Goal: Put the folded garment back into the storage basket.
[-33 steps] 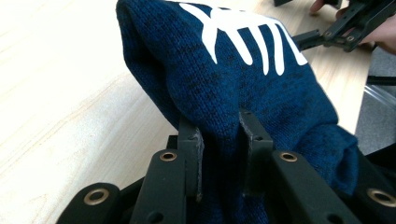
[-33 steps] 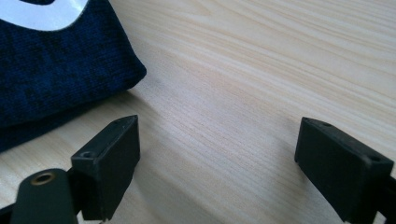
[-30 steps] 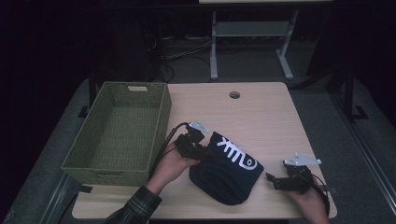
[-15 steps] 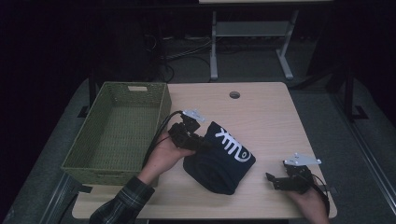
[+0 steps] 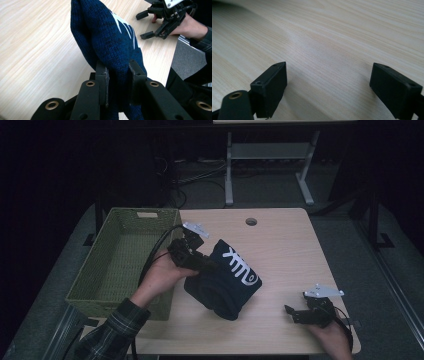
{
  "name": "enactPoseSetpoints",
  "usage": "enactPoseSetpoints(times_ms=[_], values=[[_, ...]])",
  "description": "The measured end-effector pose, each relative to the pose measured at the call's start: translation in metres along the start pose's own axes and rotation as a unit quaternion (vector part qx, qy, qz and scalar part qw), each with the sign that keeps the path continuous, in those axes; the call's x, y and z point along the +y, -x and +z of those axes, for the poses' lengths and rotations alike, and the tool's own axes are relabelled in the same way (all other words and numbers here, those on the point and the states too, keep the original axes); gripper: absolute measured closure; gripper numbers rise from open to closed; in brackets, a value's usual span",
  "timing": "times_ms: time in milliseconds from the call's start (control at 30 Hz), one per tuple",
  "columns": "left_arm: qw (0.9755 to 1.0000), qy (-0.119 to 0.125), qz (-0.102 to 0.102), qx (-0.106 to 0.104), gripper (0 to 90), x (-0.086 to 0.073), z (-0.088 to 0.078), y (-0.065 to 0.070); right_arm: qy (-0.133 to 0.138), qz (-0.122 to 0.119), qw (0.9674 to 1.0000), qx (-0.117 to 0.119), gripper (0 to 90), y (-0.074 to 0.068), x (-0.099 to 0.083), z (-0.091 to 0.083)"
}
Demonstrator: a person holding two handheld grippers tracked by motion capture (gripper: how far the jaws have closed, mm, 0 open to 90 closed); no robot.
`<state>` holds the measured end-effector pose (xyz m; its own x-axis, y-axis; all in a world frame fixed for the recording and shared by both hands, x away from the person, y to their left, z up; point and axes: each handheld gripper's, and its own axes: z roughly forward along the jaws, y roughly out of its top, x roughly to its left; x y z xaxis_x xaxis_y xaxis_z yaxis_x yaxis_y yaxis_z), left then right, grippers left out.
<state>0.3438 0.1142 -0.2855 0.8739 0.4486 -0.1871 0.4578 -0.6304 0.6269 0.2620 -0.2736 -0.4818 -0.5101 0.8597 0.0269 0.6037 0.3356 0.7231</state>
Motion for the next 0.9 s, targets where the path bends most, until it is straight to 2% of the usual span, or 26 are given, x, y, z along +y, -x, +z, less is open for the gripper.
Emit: enactPoseSetpoints(times_ms=[233, 467, 700, 900], values=[[1.0000, 0.002, -0.005, -0.007, 74.6, 0.001, -0.023, -0.004, -0.001, 0.001, 1.0000, -0.001, 14.2, 0.000, 0.000, 0.000], [0.9999, 0.001, -0.006, 0.011, 74.5, 0.002, -0.045, -0.006, 0.000, 0.001, 1.0000, -0.001, 14.4, 0.000, 0.000, 0.000], [0.9994, 0.019, -0.021, 0.016, 74.5, -0.002, -0.068, -0.012, 0.000, 0.001, 1.0000, -0.001, 14.4, 0.000, 0.000, 0.000], [0.9987, 0.025, -0.024, 0.036, 74.5, -0.003, -0.091, -0.014, 0.000, 0.002, 1.0000, -0.002, 14.5, 0.000, 0.000, 0.000]])
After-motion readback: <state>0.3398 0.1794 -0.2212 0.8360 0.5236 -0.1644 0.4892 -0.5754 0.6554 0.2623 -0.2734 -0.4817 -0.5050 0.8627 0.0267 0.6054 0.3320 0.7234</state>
